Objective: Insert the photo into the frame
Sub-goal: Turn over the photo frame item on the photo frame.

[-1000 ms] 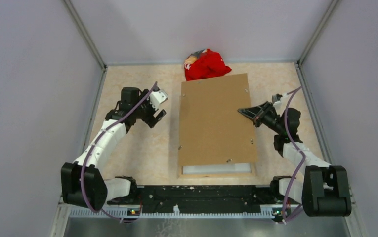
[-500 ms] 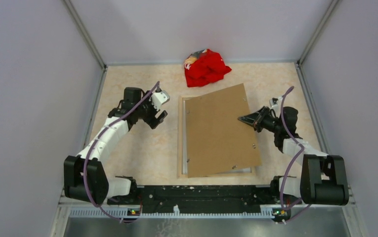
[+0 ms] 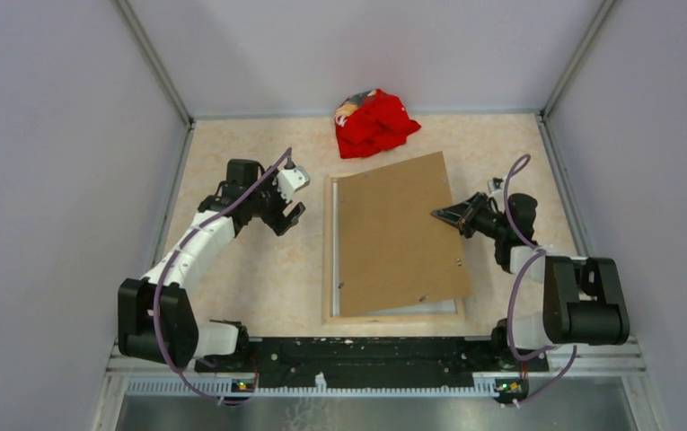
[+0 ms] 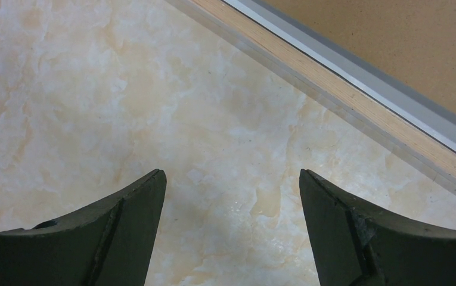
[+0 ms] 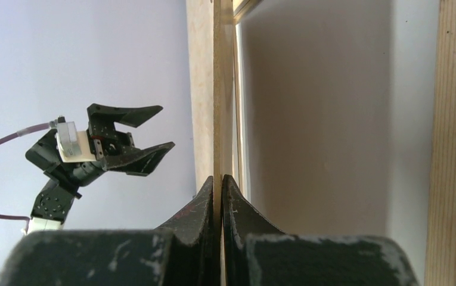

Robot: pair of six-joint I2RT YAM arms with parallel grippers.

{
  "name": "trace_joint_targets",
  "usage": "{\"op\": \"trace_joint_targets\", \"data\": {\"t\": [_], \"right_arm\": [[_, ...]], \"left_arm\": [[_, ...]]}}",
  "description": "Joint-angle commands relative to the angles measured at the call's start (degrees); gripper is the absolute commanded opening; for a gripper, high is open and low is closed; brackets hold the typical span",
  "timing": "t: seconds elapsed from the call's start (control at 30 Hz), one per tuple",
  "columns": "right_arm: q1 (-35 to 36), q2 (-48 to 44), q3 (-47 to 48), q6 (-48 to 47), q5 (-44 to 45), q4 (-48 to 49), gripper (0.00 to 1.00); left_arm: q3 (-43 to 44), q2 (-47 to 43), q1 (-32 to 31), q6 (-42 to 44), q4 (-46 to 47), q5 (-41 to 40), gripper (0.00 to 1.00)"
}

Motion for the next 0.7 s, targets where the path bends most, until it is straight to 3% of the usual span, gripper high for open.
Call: {"op": "trace_joint_targets", "data": {"t": [0.0, 0.67], "right_arm": [[-0.6, 1.2, 0.8, 2.2, -1.3, 8.0, 0.0], [2.1, 5.9, 0.7, 1.4, 0.3, 11.1, 0.0]], "left_arm": [[0.4, 0.3, -0.1, 0.7, 0.4, 1.9, 0.88], [0.9, 1.3, -0.1, 1.7, -0.6, 1.8, 0.91]]}}
